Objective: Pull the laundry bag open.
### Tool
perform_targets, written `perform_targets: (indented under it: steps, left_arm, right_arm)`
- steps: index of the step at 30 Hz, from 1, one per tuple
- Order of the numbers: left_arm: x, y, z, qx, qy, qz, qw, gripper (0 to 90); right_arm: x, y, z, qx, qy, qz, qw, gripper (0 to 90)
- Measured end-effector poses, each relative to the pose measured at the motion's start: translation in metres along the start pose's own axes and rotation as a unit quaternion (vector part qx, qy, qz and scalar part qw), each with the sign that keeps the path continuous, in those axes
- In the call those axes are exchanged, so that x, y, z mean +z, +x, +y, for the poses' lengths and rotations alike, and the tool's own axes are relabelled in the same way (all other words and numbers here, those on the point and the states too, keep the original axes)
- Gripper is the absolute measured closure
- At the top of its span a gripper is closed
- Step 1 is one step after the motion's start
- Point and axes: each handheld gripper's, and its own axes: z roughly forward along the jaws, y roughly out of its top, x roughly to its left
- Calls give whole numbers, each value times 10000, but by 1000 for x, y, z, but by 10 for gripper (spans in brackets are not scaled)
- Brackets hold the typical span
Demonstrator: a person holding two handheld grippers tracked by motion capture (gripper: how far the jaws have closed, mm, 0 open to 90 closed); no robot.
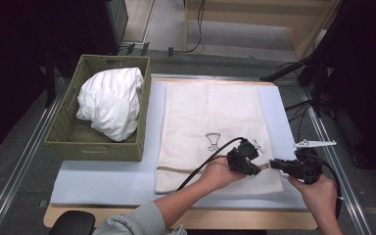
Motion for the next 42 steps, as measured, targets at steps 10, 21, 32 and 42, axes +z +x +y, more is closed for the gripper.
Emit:
perform_targets:
  steps: [10, 21, 32, 42]
  left_arm:
    - [6, 4, 1, -83, -59, -118, 9999, 834]
    - [12, 0, 9, -47, 22, -104, 9999, 817]
    - [11, 1, 10, -209, -91, -227, 9995, 833]
    - [10, 2, 9, -212, 25, -153, 9997, 881]
  right_arm:
    - [1, 2, 0, -72, 25, 32, 10000, 843]
    - [3, 3, 1, -97, 34, 91, 9999, 844]
    - [2, 3, 1, -68, 6, 132, 9999, 844]
    - [2, 4, 1, -132, 36, 138, 9998, 845]
